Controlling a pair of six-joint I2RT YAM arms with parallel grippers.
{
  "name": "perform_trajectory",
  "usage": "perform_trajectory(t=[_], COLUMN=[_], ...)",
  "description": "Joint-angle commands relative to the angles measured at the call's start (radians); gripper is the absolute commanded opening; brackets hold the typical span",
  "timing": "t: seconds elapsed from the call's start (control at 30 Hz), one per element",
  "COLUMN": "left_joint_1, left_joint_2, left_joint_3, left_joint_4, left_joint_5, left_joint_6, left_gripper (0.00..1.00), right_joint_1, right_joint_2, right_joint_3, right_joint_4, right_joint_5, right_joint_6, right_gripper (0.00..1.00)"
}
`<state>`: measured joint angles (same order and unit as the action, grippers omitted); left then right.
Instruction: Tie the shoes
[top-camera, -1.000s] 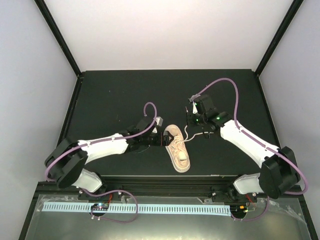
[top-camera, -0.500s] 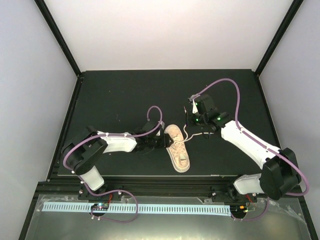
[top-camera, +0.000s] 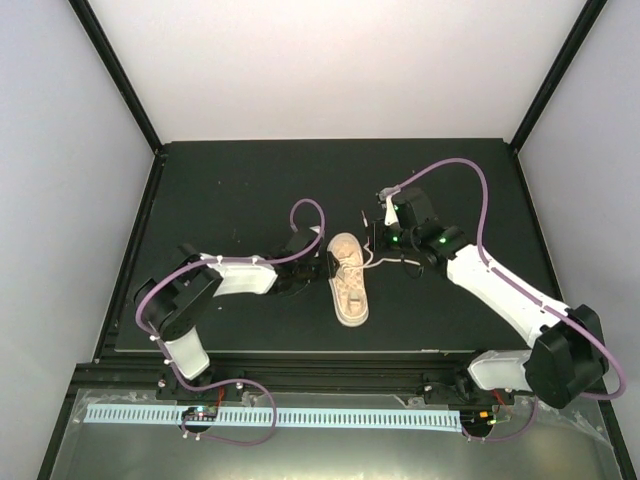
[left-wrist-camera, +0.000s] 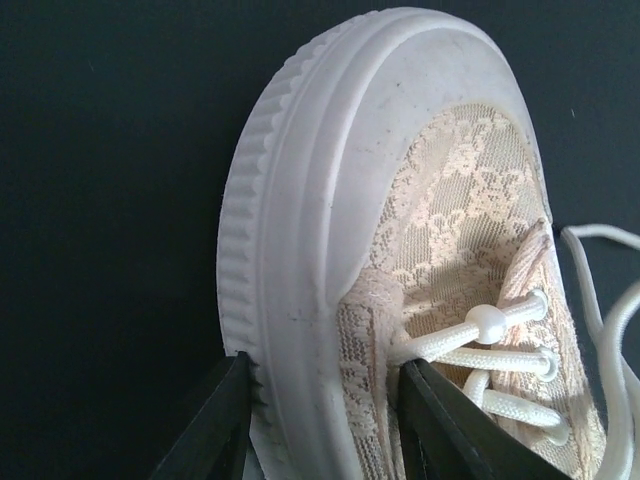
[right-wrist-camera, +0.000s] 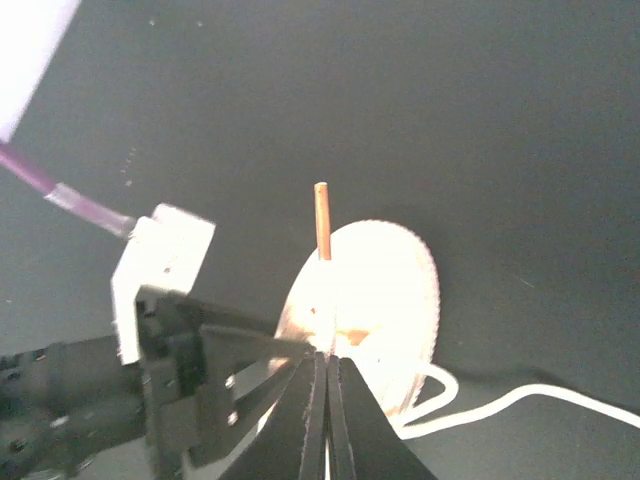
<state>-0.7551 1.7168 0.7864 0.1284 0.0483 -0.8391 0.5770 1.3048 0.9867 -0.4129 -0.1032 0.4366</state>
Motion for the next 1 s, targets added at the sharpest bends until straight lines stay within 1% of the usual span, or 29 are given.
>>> perform_trajectory(t=[0.0, 0.07, 0.1, 0.17, 0.23, 0.27, 0.33, 0.37, 0.43, 0.5, 0.57, 0.63, 0.67, 0.8, 0.87, 0.97], left_joint_1=[0.060, 0.072, 0.076, 0.083, 0.084, 0.083, 0.082, 0.082, 0.083, 0.083, 0.081, 0.079, 0.077, 0.062, 0.057, 0.051], left_joint_2=[0.051, 0.040, 0.023, -0.031, -0.115, -0.161, -0.251, -0.294, -0.357, -0.385, -0.364, -0.330, -0.315, -0.232, -0.183, -0.122], left_joint_3=[0.059, 0.060, 0.055, 0.043, 0.012, -0.009, -0.059, -0.088, -0.149, -0.199, -0.198, -0.173, -0.166, -0.152, -0.120, -0.076], left_joint_4=[-0.002, 0.031, 0.042, 0.048, 0.055, 0.065, 0.103, 0.130, 0.219, 0.349, 0.386, 0.400, 0.427, 0.549, 0.554, 0.560], left_joint_5=[-0.092, -0.071, -0.067, -0.072, -0.093, -0.100, -0.092, -0.073, 0.015, 0.149, 0.256, 0.317, 0.341, 0.364, 0.366, 0.377], left_joint_6=[0.079, 0.129, 0.156, 0.217, 0.281, 0.316, 0.390, 0.427, 0.516, 0.595, 0.641, 0.653, 0.655, 0.668, 0.669, 0.651], left_gripper=[0.36, 0.38, 0.40, 0.49, 0.63, 0.69, 0.76, 0.78, 0.78, 0.78, 0.78, 0.77, 0.77, 0.75, 0.72, 0.65], right_joint_1=[0.007, 0.009, 0.009, 0.009, 0.010, 0.010, 0.010, 0.011, 0.012, 0.014, 0.016, 0.017, 0.017, 0.017, 0.017, 0.018], right_joint_2=[-0.050, -0.062, -0.068, -0.078, -0.086, -0.090, -0.094, -0.094, -0.092, -0.092, -0.091, -0.093, -0.096, -0.114, -0.121, -0.121], right_joint_3=[0.056, 0.081, 0.095, 0.118, 0.140, 0.148, 0.162, 0.167, 0.174, 0.173, 0.173, 0.171, 0.169, 0.167, 0.168, 0.171], right_joint_4=[0.029, 0.026, 0.024, 0.020, 0.013, 0.011, 0.013, 0.014, 0.018, 0.027, 0.033, 0.040, 0.043, 0.044, 0.045, 0.040], right_joint_5=[-0.064, -0.084, -0.092, -0.104, -0.116, -0.123, -0.143, -0.154, -0.170, -0.178, -0.182, -0.182, -0.181, -0.157, -0.148, -0.143], right_joint_6=[0.038, 0.041, 0.042, 0.042, 0.044, 0.045, 0.052, 0.055, 0.062, 0.072, 0.084, 0.098, 0.106, 0.135, 0.142, 0.147], right_gripper=[0.02, 0.02, 0.02, 0.02, 0.02, 0.02, 0.02, 0.02, 0.02, 0.02, 0.02, 0.02, 0.02, 0.02, 0.02, 0.01])
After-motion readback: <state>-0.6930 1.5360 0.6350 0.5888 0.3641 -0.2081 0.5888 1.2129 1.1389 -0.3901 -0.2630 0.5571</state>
